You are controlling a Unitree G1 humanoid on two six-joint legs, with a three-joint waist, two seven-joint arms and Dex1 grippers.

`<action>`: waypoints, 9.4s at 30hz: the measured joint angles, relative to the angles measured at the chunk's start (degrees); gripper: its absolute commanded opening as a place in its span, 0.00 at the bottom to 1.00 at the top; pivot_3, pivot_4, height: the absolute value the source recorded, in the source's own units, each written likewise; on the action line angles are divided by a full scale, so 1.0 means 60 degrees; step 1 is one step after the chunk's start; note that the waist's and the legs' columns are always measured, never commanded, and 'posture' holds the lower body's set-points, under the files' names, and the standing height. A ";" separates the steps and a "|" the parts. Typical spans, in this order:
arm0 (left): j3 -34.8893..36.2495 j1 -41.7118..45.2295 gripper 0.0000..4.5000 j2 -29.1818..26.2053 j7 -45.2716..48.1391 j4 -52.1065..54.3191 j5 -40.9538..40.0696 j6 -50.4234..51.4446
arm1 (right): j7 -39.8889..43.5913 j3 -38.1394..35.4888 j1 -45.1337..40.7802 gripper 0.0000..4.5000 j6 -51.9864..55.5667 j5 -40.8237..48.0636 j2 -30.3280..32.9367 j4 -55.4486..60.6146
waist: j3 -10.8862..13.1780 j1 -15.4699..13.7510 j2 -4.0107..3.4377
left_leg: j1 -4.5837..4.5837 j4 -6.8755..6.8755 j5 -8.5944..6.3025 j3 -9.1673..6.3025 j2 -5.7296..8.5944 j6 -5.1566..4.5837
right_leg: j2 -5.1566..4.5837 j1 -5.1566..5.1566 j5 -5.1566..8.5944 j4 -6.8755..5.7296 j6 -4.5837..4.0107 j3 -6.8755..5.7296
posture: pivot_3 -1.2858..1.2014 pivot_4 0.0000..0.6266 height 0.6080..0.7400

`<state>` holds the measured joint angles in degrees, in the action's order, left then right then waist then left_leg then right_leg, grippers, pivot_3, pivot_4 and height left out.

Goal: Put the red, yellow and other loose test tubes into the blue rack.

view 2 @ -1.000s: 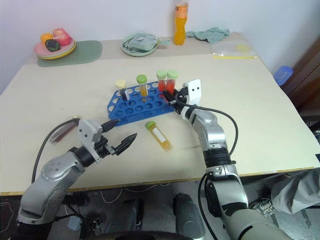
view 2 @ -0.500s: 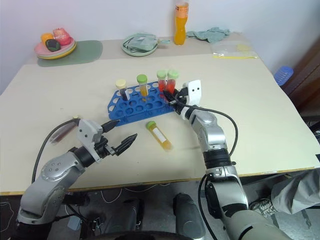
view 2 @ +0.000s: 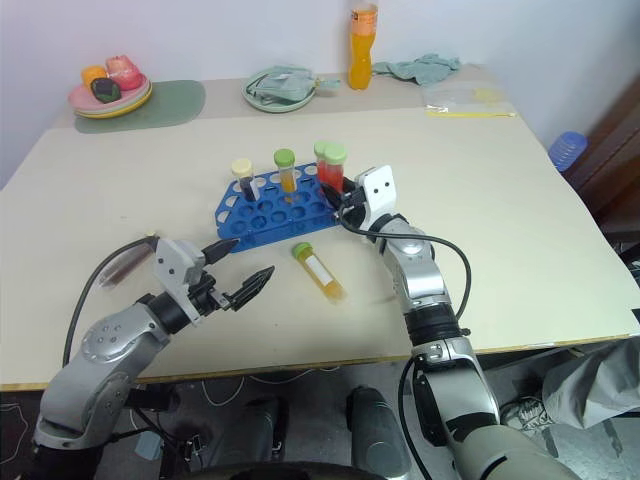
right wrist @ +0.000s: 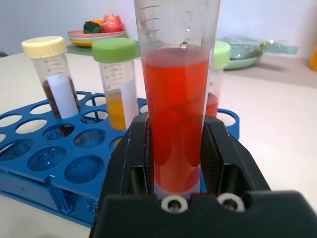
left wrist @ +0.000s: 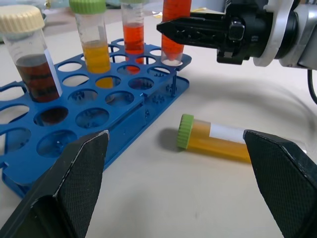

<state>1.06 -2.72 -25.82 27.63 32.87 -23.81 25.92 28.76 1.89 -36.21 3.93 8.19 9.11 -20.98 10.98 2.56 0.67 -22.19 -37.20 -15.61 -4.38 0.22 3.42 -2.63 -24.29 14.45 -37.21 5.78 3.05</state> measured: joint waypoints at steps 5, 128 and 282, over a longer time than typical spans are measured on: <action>0.0000 -0.0001 1.00 -0.0003 0.0002 -0.0001 -0.0001 0.0001 | 0.0012 0.0003 0.0037 0.18 -0.0176 -0.0034 0.0000 -0.0068 | 0.0000 -0.0001 0.0000 | -0.0001 0.0000 0.0000 0.0000 0.0000 0.0000 | -0.0001 0.0000 0.0000 0.0001 0.0000 0.0000 | 0.52 0.24 1.00; 0.1161 -0.0815 1.00 -0.0692 0.0989 -0.0783 0.0533 -0.1140 | -0.2056 0.2607 -0.0569 0.28 0.1954 0.3006 0.0676 0.3678 | 0.0003 -0.0006 0.0014 | -0.0033 0.0009 -0.0011 -0.0002 -0.0009 -0.0019 | -0.0003 -0.0028 0.0008 0.0022 0.0002 -0.0012 | 0.52 0.24 1.00; 0.1323 -0.0248 0.99 0.0817 -0.1055 -0.0765 0.1364 -0.1602 | 0.3143 -0.0728 0.2826 1.00 0.3259 0.2100 0.4637 0.4970 | 0.0013 -0.0236 0.0085 | -0.0017 -0.0030 0.0000 -0.0004 0.0014 -0.0001 | -0.0018 0.0007 -0.0001 0.0006 0.0019 -0.0009 | 0.52 0.24 1.00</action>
<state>8.99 -4.21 -20.91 21.29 28.28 -15.62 16.31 47.61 -2.48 -19.25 23.48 20.80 36.94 8.84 11.06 1.14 1.18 -22.30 -37.38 -15.61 -4.41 0.30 3.42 -2.74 -24.25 14.45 -37.17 5.89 2.99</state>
